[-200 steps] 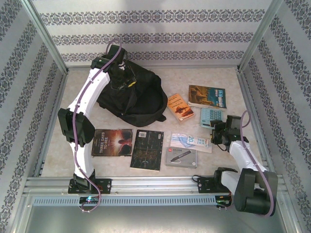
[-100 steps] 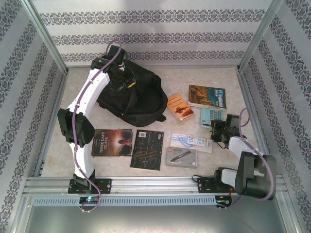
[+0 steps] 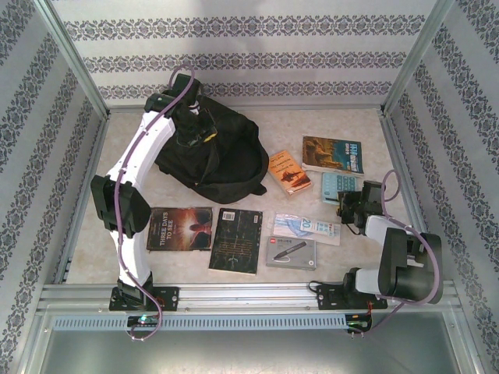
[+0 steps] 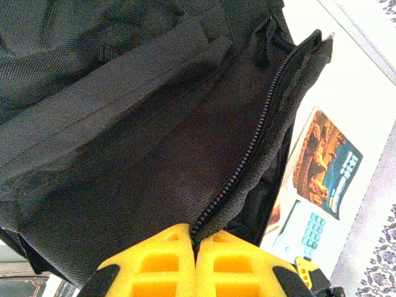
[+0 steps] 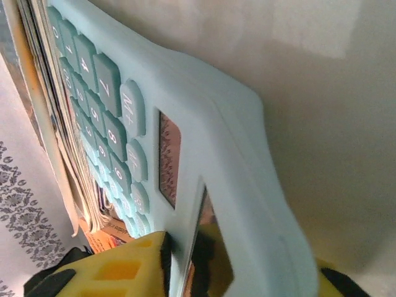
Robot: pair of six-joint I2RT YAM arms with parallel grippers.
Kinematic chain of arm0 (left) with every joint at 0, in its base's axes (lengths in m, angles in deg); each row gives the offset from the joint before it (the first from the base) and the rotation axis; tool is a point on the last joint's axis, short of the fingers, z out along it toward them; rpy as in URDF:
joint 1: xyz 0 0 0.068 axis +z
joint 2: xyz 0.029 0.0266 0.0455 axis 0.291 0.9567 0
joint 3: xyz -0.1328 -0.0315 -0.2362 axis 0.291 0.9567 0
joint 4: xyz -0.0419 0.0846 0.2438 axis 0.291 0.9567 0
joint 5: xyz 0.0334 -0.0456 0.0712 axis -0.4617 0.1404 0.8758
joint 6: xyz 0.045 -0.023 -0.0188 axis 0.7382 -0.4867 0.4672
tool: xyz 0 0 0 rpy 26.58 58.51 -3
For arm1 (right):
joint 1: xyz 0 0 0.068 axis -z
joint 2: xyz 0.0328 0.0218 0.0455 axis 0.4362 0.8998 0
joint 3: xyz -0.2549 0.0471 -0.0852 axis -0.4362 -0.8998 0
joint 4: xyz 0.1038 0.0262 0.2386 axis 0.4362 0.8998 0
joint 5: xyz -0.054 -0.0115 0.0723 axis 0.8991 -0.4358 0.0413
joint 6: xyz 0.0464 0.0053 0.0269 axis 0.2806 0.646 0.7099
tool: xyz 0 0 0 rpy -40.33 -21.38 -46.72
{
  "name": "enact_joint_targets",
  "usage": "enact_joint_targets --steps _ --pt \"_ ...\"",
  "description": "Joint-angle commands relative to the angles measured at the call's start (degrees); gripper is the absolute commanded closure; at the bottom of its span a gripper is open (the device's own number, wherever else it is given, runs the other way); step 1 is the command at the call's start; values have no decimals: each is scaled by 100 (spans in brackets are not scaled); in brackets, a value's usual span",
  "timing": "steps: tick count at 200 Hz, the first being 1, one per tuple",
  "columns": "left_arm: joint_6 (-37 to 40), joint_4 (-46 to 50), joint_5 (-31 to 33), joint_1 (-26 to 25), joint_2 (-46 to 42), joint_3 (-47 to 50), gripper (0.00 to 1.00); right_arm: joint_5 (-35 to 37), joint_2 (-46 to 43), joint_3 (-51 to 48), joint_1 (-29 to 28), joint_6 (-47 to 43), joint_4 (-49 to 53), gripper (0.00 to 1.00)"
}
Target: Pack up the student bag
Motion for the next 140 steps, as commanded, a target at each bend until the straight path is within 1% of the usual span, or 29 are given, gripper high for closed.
enact_joint_targets --steps 1,19,38,53,65,78,95,109,129,140 --pt "124 86 101 -58 -254 78 100 169 41 133 22 103 242 78" --pt "121 80 102 -58 -264 34 100 211 -289 246 24 60 675 84" --pt "140 79 101 -52 -255 -70 100 332 -852 523 29 -198 1648 89" --pt "185 100 108 -51 -258 -181 100 448 -1296 768 27 -408 2474 96" --pt "228 116 108 -53 -254 -283 100 479 -1602 971 12 -630 3087 99" --pt "302 131 113 -57 -254 -418 100 566 -1866 1235 -76 -913 3583 99" --pt "365 184 158 -56 -277 -624 100 626 -1986 1739 -326 -1447 4164 100" --pt "413 176 145 -54 -306 -775 100 708 -1914 2228 -680 -1831 4595 100" --pt "447 161 68 -55 -350 -945 100 672 -1642 2969 -1264 -2417 4757 100" --pt "481 138 -30 -53 -380 -1028 100 433 -1403 3335 -1601 -2742 4548 100"
